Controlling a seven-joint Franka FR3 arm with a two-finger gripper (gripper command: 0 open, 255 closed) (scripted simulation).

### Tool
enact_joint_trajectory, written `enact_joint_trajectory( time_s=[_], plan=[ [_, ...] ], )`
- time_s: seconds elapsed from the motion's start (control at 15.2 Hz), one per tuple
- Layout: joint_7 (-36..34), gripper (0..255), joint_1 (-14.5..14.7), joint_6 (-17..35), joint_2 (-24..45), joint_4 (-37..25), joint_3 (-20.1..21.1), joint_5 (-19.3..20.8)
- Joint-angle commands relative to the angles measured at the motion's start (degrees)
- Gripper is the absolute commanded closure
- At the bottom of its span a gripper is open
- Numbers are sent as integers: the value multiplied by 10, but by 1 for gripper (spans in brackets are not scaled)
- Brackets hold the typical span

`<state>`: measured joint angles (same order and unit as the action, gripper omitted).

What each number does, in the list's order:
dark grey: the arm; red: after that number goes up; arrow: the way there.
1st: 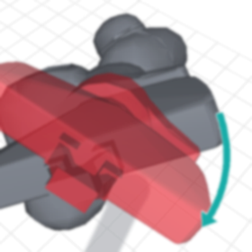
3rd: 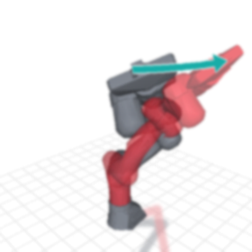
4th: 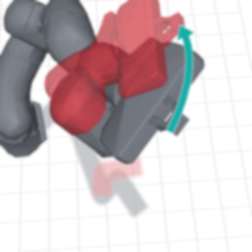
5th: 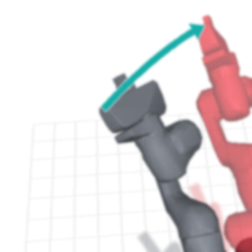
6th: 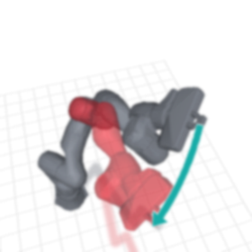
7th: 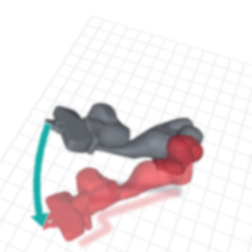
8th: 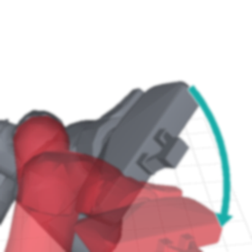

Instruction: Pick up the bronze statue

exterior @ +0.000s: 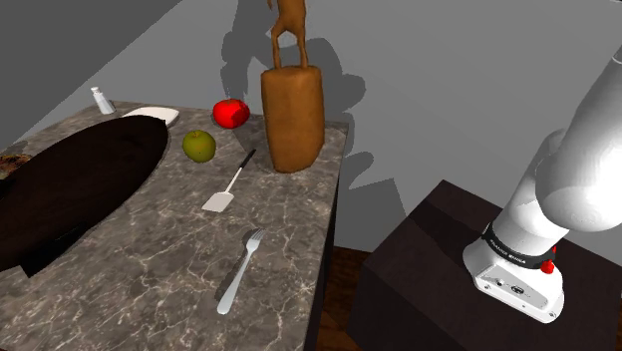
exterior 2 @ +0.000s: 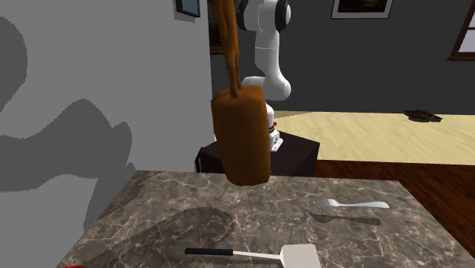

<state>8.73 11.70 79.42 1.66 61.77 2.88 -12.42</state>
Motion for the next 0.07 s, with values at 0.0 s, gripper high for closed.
enact_joint_trajectory(
  time_s=[0.0],
  plan=[
    [-2,255,0,-10,5,-17,0,0]
  ],
)
